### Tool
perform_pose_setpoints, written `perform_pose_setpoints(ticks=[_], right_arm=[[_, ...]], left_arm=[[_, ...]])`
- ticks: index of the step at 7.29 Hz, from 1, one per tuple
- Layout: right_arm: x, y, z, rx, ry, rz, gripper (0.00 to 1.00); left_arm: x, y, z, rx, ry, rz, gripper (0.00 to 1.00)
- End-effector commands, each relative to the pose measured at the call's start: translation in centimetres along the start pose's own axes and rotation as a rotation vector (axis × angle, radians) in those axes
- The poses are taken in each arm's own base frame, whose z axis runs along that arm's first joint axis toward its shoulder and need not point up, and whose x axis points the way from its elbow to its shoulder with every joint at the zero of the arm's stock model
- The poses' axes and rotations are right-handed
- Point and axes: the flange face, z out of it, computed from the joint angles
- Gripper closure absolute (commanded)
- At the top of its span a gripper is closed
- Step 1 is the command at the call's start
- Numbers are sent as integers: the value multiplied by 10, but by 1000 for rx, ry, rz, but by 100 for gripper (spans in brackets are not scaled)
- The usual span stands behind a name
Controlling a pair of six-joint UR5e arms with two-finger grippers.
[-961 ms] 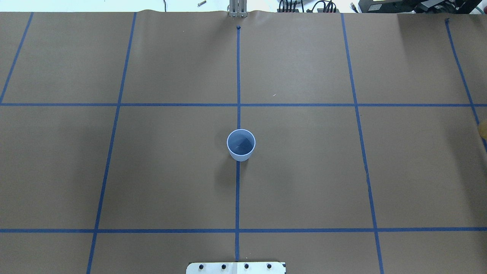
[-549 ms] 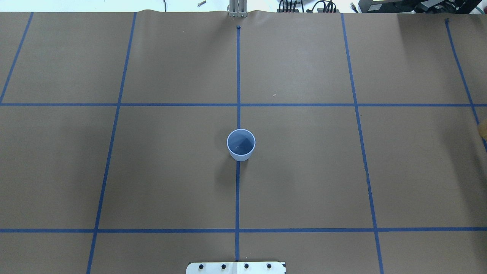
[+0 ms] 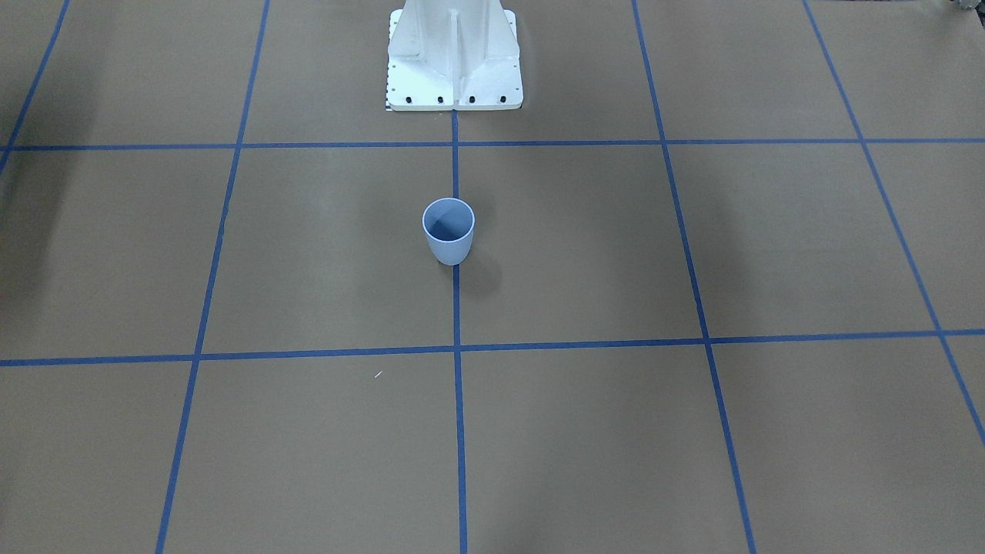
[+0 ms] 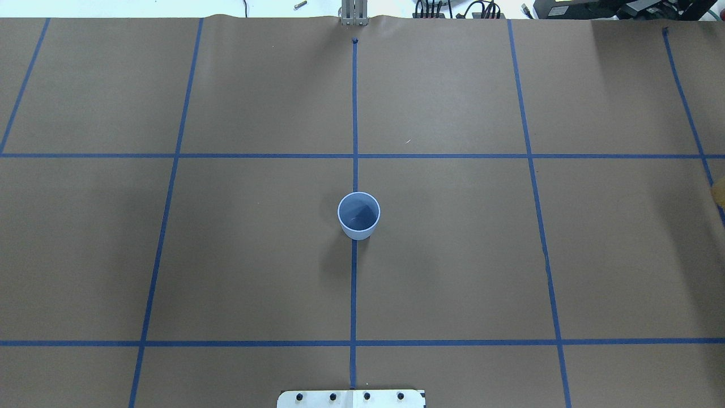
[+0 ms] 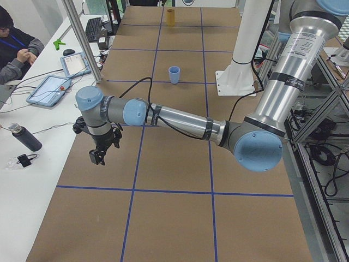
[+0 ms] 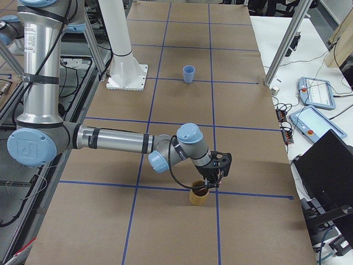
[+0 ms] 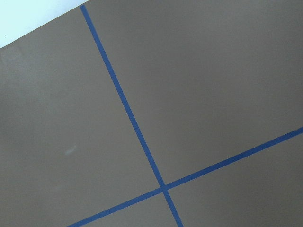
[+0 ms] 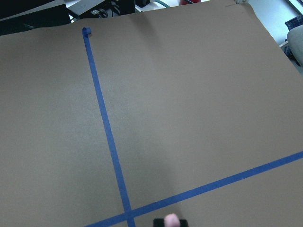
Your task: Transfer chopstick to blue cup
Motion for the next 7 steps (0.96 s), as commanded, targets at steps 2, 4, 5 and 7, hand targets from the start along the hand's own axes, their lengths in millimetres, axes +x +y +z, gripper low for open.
perform_pose_setpoints(ticks=[2,4,5,7], right_arm=[[-4,-5,-38,47,-38,-2,100],[12,-13,-64,82,-49,-11,100],[28,-22,-76,80,-56,-59,100],[35,-44,-120,28,-74,-102,100]], left_arm=[[0,0,1,-2,1,-8,1],[0,0,1,-2,1,-14,1],[-1,0,2,-4,2,-25,1],[-2,6,6,-9,3,-61,1]])
